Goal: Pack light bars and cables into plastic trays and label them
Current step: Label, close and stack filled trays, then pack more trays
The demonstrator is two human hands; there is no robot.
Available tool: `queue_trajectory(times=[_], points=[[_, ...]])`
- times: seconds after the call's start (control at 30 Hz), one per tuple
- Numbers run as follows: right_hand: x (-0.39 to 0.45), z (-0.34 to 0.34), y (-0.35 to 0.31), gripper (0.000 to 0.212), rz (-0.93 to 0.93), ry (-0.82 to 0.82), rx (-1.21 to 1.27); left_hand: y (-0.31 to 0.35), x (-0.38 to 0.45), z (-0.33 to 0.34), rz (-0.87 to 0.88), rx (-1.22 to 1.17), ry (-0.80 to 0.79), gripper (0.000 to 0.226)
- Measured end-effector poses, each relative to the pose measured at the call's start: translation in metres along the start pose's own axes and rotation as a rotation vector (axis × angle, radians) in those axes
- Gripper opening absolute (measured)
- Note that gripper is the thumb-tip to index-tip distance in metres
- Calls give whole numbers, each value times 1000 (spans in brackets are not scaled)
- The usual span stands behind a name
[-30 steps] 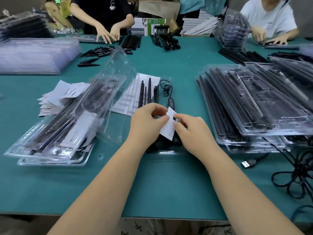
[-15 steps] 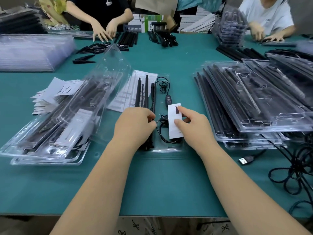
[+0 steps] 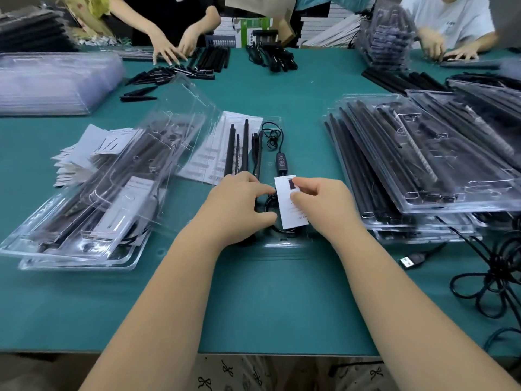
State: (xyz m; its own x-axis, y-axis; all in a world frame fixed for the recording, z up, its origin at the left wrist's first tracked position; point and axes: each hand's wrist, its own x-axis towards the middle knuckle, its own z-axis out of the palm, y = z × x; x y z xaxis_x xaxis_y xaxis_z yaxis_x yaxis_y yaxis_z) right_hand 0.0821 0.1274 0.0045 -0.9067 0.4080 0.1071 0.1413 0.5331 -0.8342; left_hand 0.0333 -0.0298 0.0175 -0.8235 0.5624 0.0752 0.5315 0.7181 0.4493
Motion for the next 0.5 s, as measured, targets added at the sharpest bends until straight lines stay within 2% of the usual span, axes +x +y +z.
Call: queue_trajectory(times=[0.13,0.3,0.5], points=[[-2,5,-1,22,-117,2,-262,-1,2,-1,17,-11,22,42],[-4,4,-2,24,-127,3,-315,-6,1,-2,32,-2,-111,57],[-6,5,-4,29,-144,-38,-334,-7,4,0,40,-14,-33,58]])
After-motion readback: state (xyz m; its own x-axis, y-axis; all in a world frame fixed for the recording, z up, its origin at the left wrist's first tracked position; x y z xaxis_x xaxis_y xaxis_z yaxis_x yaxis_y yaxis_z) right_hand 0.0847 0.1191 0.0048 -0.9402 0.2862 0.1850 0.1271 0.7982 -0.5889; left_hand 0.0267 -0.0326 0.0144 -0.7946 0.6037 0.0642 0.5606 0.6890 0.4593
